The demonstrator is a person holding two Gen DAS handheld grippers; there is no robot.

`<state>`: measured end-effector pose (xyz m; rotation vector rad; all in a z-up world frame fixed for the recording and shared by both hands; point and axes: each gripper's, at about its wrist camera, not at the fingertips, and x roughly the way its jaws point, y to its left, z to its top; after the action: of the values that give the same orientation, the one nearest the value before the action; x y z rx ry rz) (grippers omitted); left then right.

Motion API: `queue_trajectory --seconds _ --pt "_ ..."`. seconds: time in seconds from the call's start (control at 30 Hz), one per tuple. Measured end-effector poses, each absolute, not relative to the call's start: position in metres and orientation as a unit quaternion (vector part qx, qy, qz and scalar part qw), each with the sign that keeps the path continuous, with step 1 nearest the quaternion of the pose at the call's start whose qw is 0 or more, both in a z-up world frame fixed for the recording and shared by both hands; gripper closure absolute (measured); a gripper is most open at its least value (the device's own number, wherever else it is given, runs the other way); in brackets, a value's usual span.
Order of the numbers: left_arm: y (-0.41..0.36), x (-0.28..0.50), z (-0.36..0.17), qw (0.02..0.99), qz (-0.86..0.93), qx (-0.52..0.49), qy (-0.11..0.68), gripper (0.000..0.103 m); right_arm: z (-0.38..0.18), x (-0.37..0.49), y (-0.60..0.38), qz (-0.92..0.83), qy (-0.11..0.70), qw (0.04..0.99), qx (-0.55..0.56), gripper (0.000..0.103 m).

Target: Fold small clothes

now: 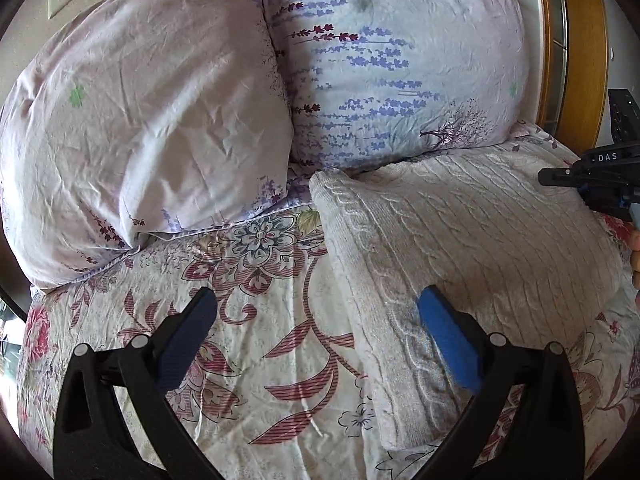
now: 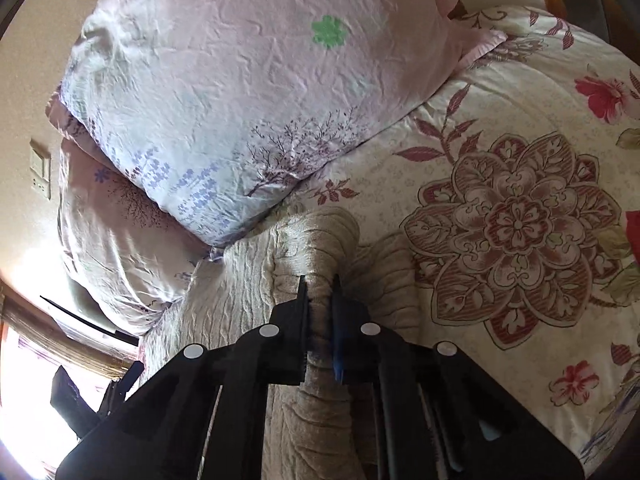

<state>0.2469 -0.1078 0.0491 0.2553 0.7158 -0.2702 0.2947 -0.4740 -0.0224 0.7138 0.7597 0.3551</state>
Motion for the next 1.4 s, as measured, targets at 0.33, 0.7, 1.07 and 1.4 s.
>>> queue_trajectory --seconds 0.33,0.7,1.07,1.4 --pt "-0.103 0.254 0.049 0.911 -0.168 0.069 0.37 0.002 -0.043 0.303 -0.476 0.142 0.404 0.836 0.343 0.084" --pt "-0.086 0.307 0.017 0.846 -0.234 -0.12 0.464 0.002 -0.047 0.275 -0.497 0.182 0.42 0.813 0.36 0.018" --pt "-0.097 0.316 0.003 0.799 -0.302 -0.199 0.481 0.051 -0.059 0.283 -0.473 0.264 0.435 0.771 0.383 0.068" --pt "-0.006 0.28 0.051 0.836 -0.287 -0.182 0.431 0.066 -0.02 0.279 -0.374 0.358 0.419 0.767 0.328 0.076"
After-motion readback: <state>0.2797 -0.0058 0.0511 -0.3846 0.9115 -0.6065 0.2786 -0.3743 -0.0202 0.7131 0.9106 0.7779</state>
